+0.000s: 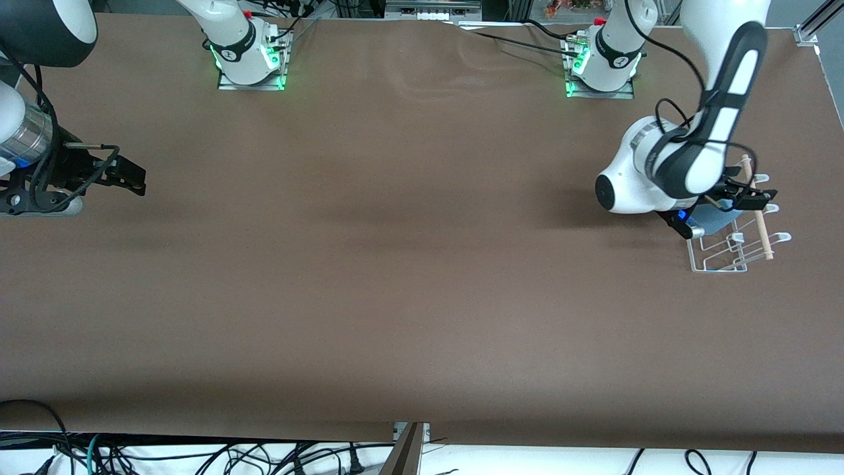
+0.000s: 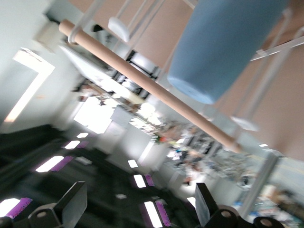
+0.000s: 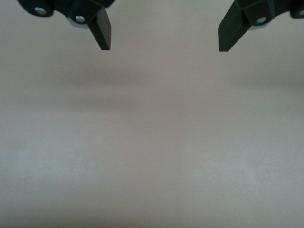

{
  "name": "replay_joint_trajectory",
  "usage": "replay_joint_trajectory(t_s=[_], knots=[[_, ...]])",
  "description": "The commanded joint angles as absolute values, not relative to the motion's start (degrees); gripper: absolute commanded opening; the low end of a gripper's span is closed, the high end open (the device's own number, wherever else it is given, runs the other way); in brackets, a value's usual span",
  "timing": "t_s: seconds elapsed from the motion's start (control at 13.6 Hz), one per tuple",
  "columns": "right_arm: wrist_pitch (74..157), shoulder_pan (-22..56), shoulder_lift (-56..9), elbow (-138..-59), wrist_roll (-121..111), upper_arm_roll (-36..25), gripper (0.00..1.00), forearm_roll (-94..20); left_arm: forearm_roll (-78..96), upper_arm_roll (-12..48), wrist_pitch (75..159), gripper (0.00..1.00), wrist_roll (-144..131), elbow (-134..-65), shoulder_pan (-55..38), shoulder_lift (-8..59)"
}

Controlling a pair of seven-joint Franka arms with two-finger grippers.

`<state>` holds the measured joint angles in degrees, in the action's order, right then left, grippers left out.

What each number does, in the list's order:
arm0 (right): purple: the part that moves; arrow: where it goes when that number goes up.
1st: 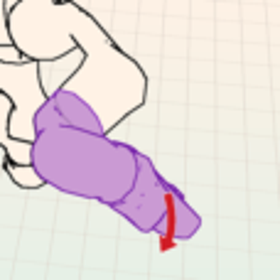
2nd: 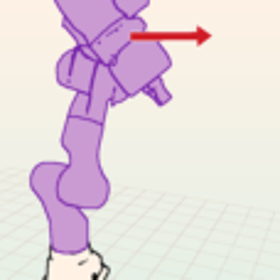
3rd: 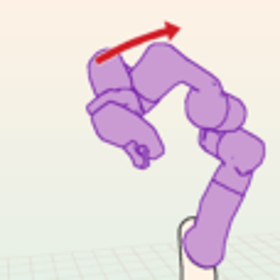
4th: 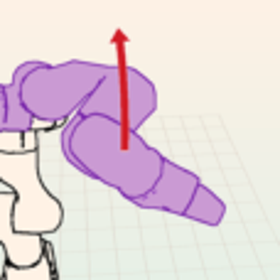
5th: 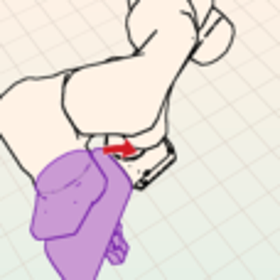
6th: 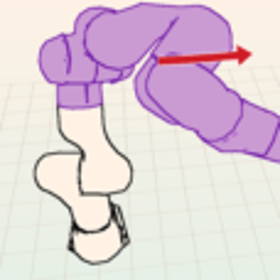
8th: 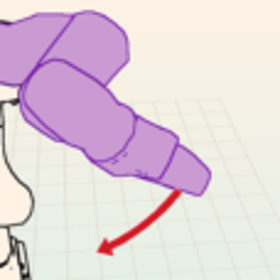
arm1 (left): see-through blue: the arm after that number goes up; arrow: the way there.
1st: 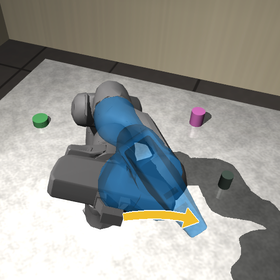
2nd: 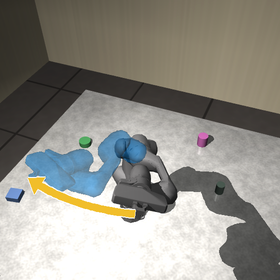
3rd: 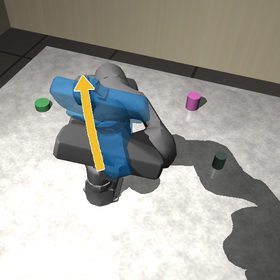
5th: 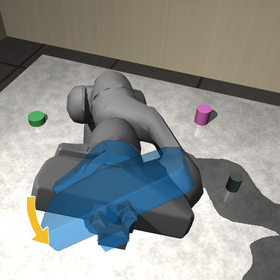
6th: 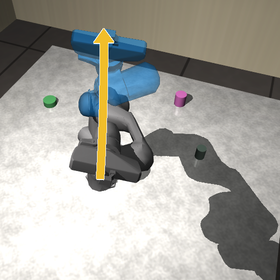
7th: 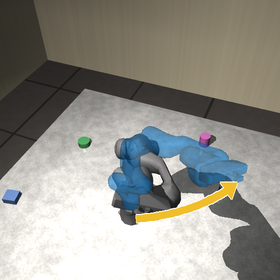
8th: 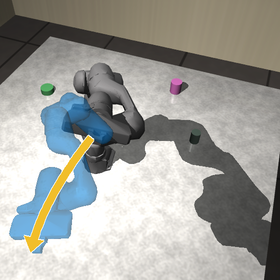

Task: Transfer cup to left arm and place on rack
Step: 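Release the cup on the rack and raise the left gripper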

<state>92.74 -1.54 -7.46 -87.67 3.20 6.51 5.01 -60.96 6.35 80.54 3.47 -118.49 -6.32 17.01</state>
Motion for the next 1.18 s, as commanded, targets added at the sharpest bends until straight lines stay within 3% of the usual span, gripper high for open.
replay_joint_trajectory(t_s=[0.0, 0.66, 0.96, 1.1], knots=[[92.46, -2.02, -7.03, -87.54, 2.11, 6.59, 1.00, 3.96, -47.08, 6.42, 77.70, 1.00, 3.61, -108.31, -5.98, 17.23], [92.55, -2.11, -7.21, -87.54, 2.02, 6.50, 1.00, 3.96, -7.24, 5.71, 76.81, 1.00, -7.13, -82.73, -0.63, 15.74], [92.55, -2.11, -7.29, -87.54, 2.02, 6.50, 1.00, 3.96, -1.32, 5.63, 78.92, 1.00, -6.94, -79.54, 2.80, 11.96], [92.55, -2.11, -7.29, -87.54, 2.02, 6.50, 1.00, 3.96, 2.26, 5.54, 89.33, 1.00, -6.51, -84.07, 5.09, 8.37]])
